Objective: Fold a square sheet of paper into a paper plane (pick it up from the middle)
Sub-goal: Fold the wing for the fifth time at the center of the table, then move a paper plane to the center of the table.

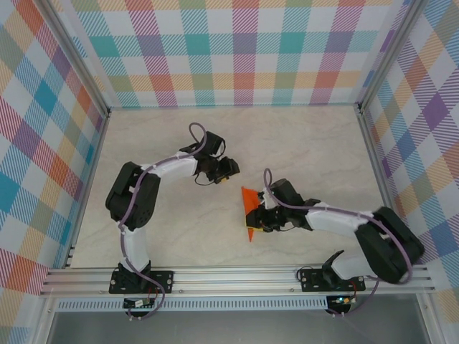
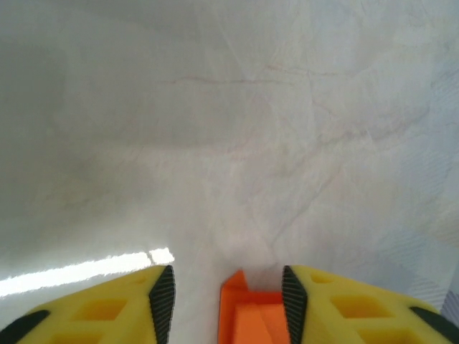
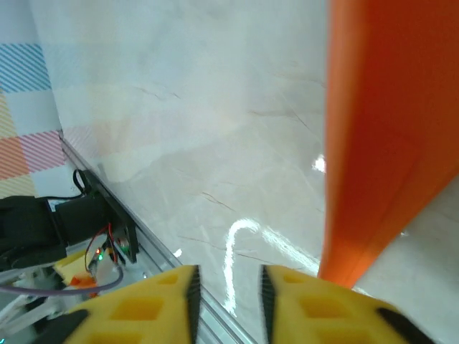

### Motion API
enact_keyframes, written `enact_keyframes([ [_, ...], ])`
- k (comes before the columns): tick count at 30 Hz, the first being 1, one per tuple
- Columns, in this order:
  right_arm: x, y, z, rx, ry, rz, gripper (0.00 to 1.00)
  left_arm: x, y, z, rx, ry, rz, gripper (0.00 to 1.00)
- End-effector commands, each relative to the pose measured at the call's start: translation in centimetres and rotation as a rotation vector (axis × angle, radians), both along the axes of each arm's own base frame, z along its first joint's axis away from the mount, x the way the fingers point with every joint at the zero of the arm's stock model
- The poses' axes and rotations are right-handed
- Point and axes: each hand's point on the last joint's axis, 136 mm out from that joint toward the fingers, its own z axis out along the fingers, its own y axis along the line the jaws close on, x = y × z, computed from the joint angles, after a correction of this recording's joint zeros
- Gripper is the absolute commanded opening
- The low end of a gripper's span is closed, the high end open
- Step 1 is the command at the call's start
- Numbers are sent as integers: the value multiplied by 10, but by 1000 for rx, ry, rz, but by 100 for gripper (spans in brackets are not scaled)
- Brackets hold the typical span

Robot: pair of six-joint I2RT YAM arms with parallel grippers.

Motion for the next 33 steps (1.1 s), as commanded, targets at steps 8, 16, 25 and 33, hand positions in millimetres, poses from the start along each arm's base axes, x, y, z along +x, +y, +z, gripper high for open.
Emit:
enact_keyframes([
  [8,24,-103,-16,-299,13,-341,43,-75,3,20,170,-3,-22,67],
  [16,37,-79,-13,-161,28,-310,49,-100,-24,-3,251,35,-96,70],
  [25,39,-59,-11,-69,51,-244,54,-108,-35,-24,262,82,-136,48],
  [33,38,-36,-15,-57,79,-166,55,-115,-16,-27,283,71,-111,22],
])
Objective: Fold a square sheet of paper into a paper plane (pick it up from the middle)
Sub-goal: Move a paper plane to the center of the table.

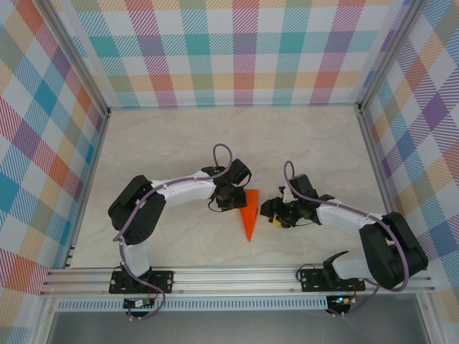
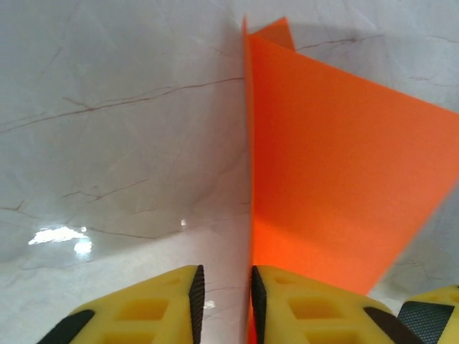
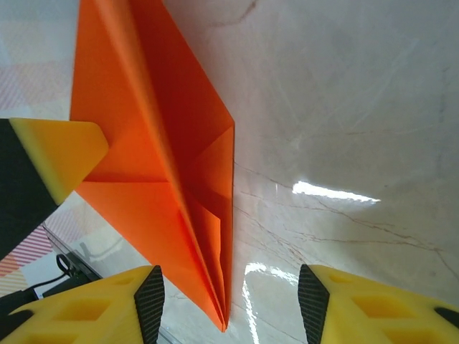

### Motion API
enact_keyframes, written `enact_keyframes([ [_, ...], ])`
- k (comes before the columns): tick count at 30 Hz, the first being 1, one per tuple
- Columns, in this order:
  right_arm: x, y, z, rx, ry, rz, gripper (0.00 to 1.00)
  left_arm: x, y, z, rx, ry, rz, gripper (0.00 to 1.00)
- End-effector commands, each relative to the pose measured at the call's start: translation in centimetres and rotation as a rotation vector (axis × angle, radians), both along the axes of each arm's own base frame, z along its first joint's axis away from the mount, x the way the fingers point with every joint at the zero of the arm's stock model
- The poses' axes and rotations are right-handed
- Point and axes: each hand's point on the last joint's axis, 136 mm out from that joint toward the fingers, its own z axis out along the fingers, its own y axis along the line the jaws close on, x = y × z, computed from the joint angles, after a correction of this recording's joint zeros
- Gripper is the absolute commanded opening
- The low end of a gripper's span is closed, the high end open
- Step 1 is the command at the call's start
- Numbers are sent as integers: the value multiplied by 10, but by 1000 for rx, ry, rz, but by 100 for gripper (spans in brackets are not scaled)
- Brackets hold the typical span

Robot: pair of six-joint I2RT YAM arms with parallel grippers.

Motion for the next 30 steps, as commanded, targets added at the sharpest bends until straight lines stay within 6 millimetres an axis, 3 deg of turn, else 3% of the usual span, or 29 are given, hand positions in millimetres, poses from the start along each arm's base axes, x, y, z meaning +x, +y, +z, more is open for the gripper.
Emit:
enact_keyframes([
  [1,9,22,16,56,-44,57,54,-6,12,5,9,-10,15,17],
  [3,11,27,15,48,-40,69,54,-8,15,3,10,-8,19,12],
  [13,13,44,2,3,-21,129,54,-10,18,1,3,-9,20,12],
  [20,16,36,-7,-76,-38,116,56,-10,19,-1,5,-8,23,12],
  [26,18,33,-5,-76,-73,93,58,-10,19,-1,5,-7,21,12],
  [30,14,46,1,12,-73,133,58,-11,19,-3,4,-3,23,12],
])
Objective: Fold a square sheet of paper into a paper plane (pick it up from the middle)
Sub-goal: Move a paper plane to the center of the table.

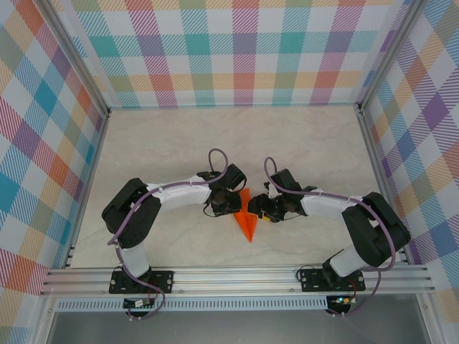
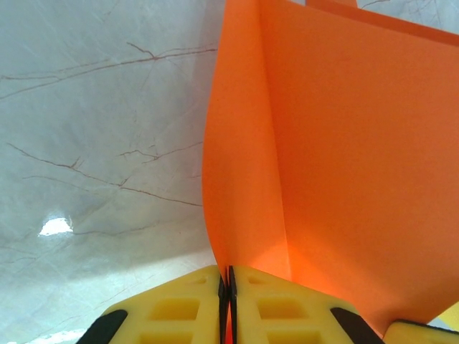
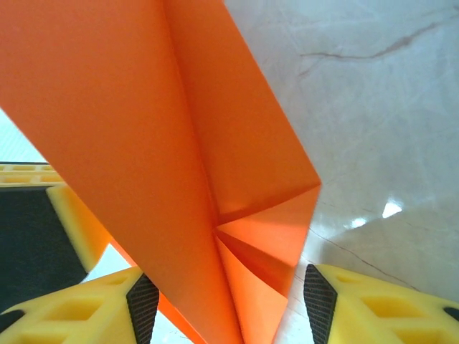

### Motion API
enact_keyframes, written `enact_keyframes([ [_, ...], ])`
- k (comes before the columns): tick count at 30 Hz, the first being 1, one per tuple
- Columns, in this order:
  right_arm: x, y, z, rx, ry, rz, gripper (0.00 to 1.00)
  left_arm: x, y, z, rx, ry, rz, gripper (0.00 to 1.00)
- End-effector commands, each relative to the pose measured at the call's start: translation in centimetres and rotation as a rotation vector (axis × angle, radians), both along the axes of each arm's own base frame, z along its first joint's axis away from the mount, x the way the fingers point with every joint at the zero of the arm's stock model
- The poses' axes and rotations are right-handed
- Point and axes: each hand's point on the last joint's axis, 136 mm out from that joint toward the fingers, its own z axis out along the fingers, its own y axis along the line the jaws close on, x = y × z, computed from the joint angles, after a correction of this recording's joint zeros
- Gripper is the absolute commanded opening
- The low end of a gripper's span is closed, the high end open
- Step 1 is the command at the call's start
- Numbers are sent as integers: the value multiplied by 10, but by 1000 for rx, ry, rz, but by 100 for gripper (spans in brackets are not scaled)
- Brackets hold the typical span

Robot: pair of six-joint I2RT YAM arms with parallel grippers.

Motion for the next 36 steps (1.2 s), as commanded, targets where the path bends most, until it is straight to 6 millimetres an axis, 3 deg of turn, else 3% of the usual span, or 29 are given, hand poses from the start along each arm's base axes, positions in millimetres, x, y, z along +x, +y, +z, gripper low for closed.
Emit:
enact_keyframes([
  [1,-4,13,7,75,-13,53,58,1,3,4,-11,-9,17,12],
  [12,-14,26,6,89,-12,123,58,3,2,5,-16,-11,23,12],
  [21,-23,25,-1,-23,-85,175,58,4,0,7,-24,-12,26,12],
  [32,-22,22,-17,-203,-98,207,24,5,1,13,-37,-26,38,13],
  [36,-16,17,-11,-297,-120,210,9,9,11,29,-60,-74,89,19],
])
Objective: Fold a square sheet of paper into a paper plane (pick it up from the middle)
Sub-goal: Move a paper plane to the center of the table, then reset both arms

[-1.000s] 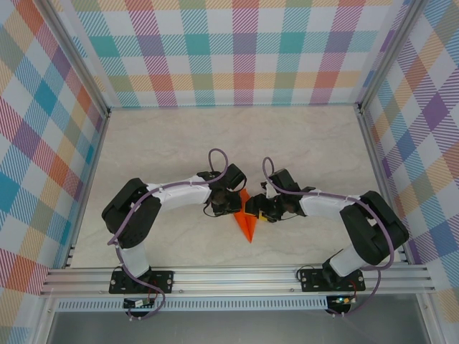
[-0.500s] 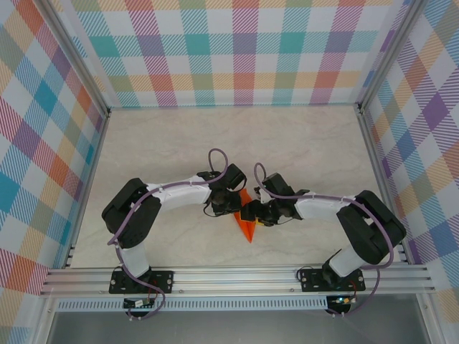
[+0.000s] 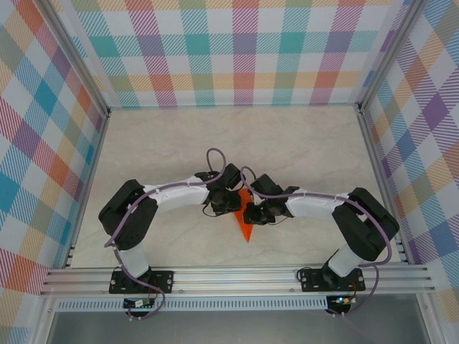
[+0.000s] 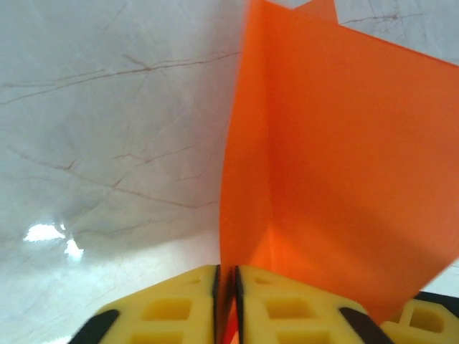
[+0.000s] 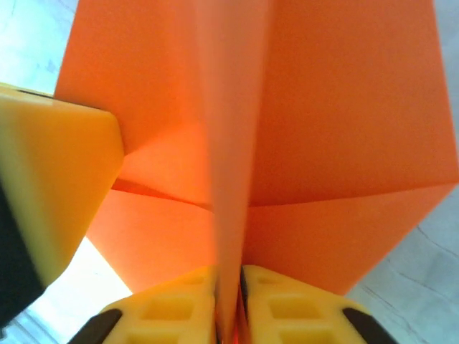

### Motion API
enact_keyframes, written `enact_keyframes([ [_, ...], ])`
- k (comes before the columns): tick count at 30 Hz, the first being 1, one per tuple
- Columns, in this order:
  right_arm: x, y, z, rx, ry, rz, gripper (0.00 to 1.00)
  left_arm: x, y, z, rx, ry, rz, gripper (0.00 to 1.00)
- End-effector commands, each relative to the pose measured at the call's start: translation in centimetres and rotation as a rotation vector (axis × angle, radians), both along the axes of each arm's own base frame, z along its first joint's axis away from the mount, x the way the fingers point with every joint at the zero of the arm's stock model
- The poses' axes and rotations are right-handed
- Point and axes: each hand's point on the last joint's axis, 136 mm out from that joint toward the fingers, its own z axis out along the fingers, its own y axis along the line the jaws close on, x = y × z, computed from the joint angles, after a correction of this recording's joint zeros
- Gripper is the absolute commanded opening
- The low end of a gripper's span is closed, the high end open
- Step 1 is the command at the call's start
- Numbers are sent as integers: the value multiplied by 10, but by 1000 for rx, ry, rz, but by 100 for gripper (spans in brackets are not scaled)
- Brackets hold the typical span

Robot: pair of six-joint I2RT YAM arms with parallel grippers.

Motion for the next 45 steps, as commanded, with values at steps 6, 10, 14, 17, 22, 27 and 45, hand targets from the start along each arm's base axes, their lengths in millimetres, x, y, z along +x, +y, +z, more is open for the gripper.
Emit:
enact_keyframes([
  [6,27,-23,24,-279,-79,-46,3,13,64,53,-15,-165,230,29],
  [10,43,-20,26,-388,-54,-40,6,8,108,63,14,-214,334,33],
  [14,56,-6,17,-418,-20,-37,9,-1,142,66,25,-243,416,37],
  [17,65,2,13,-434,-19,-21,13,-8,157,67,18,-255,448,38],
  [22,64,7,-4,-446,23,-2,16,-16,174,66,27,-258,471,39],
  [27,60,6,-16,-468,60,2,20,-19,184,66,45,-267,480,39],
  [45,100,-37,143,-418,-368,-126,71,-2,245,103,315,-437,495,60],
])
